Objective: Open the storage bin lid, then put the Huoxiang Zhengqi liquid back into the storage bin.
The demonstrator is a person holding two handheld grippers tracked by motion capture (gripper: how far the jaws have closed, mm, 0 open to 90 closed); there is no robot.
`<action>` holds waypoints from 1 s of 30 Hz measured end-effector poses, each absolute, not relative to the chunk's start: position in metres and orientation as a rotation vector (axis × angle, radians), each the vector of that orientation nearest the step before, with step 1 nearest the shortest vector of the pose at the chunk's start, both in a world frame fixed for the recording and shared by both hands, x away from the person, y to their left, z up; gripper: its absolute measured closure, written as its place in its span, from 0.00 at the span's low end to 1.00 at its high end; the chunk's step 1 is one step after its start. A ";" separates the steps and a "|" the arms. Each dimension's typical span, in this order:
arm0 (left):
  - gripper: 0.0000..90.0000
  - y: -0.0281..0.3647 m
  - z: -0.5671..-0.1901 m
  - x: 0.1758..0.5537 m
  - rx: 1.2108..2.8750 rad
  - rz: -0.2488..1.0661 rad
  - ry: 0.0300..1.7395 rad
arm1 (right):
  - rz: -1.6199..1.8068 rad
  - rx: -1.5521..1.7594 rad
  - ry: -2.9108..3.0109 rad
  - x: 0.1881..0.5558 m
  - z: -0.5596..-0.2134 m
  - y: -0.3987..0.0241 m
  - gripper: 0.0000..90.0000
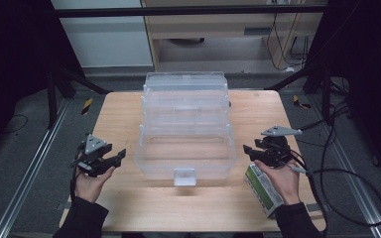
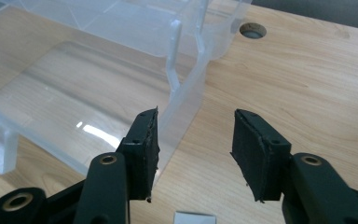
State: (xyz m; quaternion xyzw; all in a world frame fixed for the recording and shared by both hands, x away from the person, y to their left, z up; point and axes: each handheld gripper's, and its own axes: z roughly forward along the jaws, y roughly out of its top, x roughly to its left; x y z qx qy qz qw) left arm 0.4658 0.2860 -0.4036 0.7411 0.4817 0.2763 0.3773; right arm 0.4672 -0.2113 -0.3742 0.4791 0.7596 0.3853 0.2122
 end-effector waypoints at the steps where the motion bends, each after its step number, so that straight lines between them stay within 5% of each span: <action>1: 0.47 0.288 -0.405 0.466 1.889 0.707 1.240 | 1.059 1.330 2.112 0.467 -0.374 -0.212 0.55; 30: 0.42 0.306 -0.426 0.479 1.929 0.721 1.347 | 0.849 1.377 2.269 0.442 -0.349 -0.237 0.42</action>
